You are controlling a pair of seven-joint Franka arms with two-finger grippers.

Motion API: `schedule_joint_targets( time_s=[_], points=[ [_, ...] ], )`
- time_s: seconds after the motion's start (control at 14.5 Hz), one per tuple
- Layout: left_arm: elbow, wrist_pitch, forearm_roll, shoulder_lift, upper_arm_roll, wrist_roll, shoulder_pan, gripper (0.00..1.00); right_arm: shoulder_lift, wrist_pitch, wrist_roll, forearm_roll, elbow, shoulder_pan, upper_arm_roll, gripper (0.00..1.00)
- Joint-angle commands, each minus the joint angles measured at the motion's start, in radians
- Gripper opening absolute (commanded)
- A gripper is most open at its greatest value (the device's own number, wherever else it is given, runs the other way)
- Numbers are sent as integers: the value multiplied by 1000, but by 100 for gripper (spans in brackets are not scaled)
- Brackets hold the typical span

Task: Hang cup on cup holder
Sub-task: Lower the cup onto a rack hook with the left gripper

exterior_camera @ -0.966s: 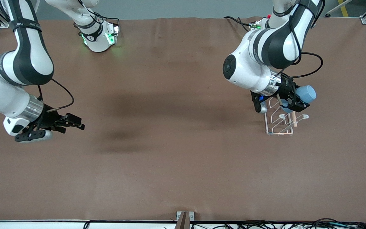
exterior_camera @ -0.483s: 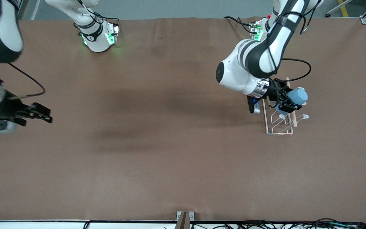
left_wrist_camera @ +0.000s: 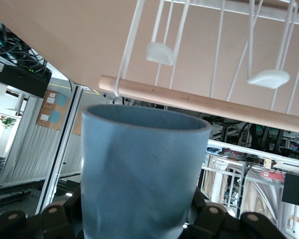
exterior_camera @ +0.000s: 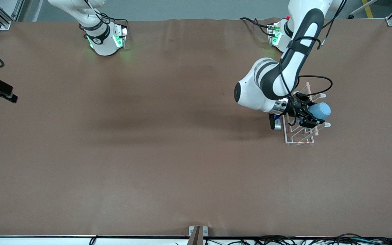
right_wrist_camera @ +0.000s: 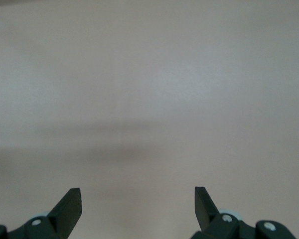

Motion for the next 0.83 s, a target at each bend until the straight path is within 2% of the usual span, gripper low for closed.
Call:
schedule_joint_targets(
  time_s=[0.0,0.28,0.55,0.76],
  points=[
    [6,-8,20,25,-3,4,-2,58,-87,17,18,-22,-111,21,-23,100],
    [14,-7,22,54,-3,-2,-2,58,-81,19,9,-32,-95,13,-17,100],
    [52,-7,26,89,-5,-5,-5,58,-77,16,8,-26,-63,6,-13,100],
    [92,-5,26,126,-3,-5,-7,58,-78,-1,16,-34,-78,4,0,100]
  ],
)
